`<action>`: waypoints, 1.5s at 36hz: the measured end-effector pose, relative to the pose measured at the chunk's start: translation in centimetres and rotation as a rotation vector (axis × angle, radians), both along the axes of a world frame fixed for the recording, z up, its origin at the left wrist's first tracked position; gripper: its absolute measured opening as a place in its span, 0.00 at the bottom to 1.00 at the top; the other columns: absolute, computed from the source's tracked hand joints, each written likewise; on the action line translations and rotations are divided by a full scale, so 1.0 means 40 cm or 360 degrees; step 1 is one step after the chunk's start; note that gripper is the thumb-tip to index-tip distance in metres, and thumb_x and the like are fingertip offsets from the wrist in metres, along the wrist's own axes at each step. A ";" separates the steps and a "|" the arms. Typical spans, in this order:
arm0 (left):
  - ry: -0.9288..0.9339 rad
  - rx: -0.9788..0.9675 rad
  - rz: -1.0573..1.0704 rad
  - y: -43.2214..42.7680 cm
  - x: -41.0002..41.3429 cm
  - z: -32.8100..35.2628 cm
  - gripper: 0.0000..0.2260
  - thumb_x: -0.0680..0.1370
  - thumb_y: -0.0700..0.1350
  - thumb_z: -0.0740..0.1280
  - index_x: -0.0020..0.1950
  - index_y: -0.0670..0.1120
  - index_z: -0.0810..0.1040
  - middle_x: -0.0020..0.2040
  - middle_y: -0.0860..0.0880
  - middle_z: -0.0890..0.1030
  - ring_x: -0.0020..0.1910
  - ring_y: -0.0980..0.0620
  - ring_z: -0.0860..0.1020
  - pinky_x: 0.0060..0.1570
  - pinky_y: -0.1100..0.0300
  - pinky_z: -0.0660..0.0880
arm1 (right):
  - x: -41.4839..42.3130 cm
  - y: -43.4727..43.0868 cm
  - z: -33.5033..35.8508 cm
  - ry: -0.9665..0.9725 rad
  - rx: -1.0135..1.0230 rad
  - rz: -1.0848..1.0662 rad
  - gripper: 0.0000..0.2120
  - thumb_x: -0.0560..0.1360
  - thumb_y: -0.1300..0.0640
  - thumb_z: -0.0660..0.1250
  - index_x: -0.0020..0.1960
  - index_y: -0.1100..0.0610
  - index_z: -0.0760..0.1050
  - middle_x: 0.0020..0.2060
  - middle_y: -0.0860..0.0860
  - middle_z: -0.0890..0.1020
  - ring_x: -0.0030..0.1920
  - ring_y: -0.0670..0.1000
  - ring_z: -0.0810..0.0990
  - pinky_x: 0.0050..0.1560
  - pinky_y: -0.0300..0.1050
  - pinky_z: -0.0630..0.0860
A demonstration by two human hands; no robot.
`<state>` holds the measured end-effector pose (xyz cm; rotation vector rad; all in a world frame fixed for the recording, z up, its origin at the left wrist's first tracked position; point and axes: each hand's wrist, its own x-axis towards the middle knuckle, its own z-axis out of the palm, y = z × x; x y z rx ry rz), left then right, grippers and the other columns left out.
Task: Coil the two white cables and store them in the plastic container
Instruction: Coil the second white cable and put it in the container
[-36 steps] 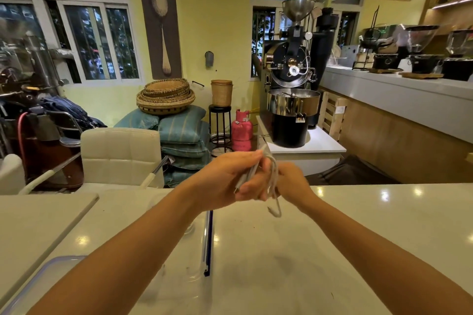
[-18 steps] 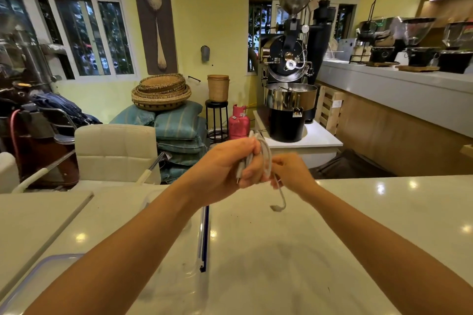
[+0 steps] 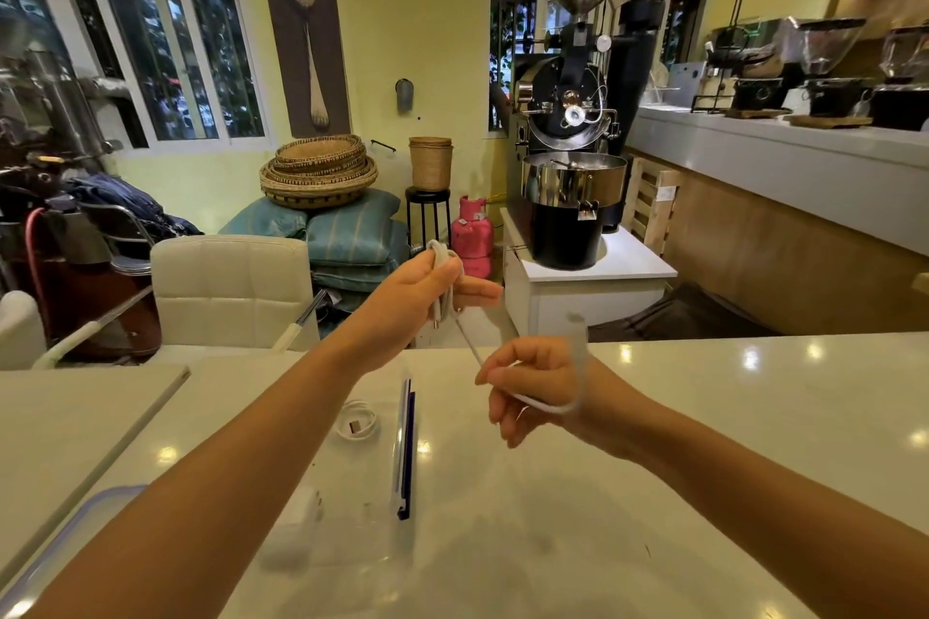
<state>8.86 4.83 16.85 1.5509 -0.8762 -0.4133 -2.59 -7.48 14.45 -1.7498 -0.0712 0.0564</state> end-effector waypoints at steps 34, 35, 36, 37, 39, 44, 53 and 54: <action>0.0374 -0.0075 -0.0752 -0.006 -0.095 -0.063 0.15 0.77 0.47 0.50 0.36 0.46 0.71 0.22 0.53 0.72 0.31 0.45 0.64 0.38 0.65 0.74 | 0.107 -0.065 0.085 0.0013 0.1362 -0.0240 0.13 0.79 0.61 0.53 0.38 0.60 0.70 0.22 0.48 0.77 0.17 0.41 0.69 0.16 0.28 0.62; 0.0401 -0.0082 -0.0780 -0.003 -0.094 -0.060 0.14 0.77 0.47 0.51 0.37 0.45 0.70 0.22 0.53 0.72 0.31 0.46 0.64 0.37 0.66 0.74 | 0.110 -0.065 0.085 0.0004 0.1457 -0.0247 0.14 0.79 0.61 0.53 0.38 0.61 0.71 0.22 0.48 0.77 0.17 0.41 0.69 0.16 0.28 0.63; 0.0414 -0.0101 -0.0820 0.000 -0.092 -0.056 0.13 0.78 0.48 0.53 0.37 0.44 0.70 0.22 0.54 0.72 0.30 0.47 0.66 0.36 0.66 0.73 | 0.113 -0.065 0.083 -0.0003 0.1539 -0.0263 0.15 0.79 0.61 0.53 0.37 0.62 0.72 0.22 0.49 0.77 0.17 0.41 0.69 0.16 0.28 0.64; 0.0419 -0.0131 -0.0872 0.003 -0.090 -0.052 0.13 0.78 0.50 0.56 0.37 0.44 0.70 0.22 0.55 0.72 0.29 0.49 0.69 0.36 0.66 0.72 | 0.115 -0.064 0.080 -0.0007 0.1616 -0.0277 0.16 0.78 0.61 0.54 0.36 0.63 0.73 0.23 0.50 0.77 0.17 0.41 0.70 0.17 0.28 0.65; 0.0436 -0.0202 -0.0959 0.007 -0.083 -0.045 0.15 0.75 0.54 0.62 0.37 0.43 0.69 0.23 0.56 0.72 0.26 0.57 0.73 0.36 0.63 0.71 | 0.121 -0.063 0.068 -0.0016 0.1742 -0.0282 0.18 0.78 0.60 0.55 0.33 0.64 0.75 0.23 0.51 0.77 0.19 0.41 0.73 0.18 0.29 0.68; 0.0651 -0.0373 -0.1016 0.017 -0.059 -0.041 0.10 0.73 0.53 0.66 0.38 0.46 0.76 0.22 0.56 0.73 0.20 0.60 0.71 0.37 0.64 0.75 | 0.130 -0.057 0.019 -0.0044 0.1781 -0.0376 0.09 0.73 0.59 0.60 0.39 0.63 0.74 0.23 0.51 0.78 0.21 0.42 0.76 0.22 0.29 0.73; 0.0900 -0.0538 -0.1066 0.016 -0.034 -0.039 0.10 0.73 0.51 0.66 0.38 0.44 0.76 0.22 0.54 0.74 0.19 0.59 0.72 0.37 0.64 0.77 | 0.138 -0.015 -0.080 -0.0092 0.0952 -0.0422 0.04 0.75 0.59 0.61 0.48 0.59 0.72 0.35 0.54 0.75 0.32 0.48 0.75 0.38 0.41 0.76; 0.0916 -0.0539 -0.1050 0.016 -0.031 -0.040 0.10 0.72 0.51 0.67 0.38 0.44 0.76 0.22 0.53 0.74 0.19 0.58 0.72 0.37 0.63 0.77 | 0.133 -0.010 -0.081 -0.0140 0.0823 -0.0455 0.03 0.75 0.60 0.61 0.46 0.58 0.72 0.36 0.54 0.76 0.34 0.49 0.76 0.40 0.42 0.76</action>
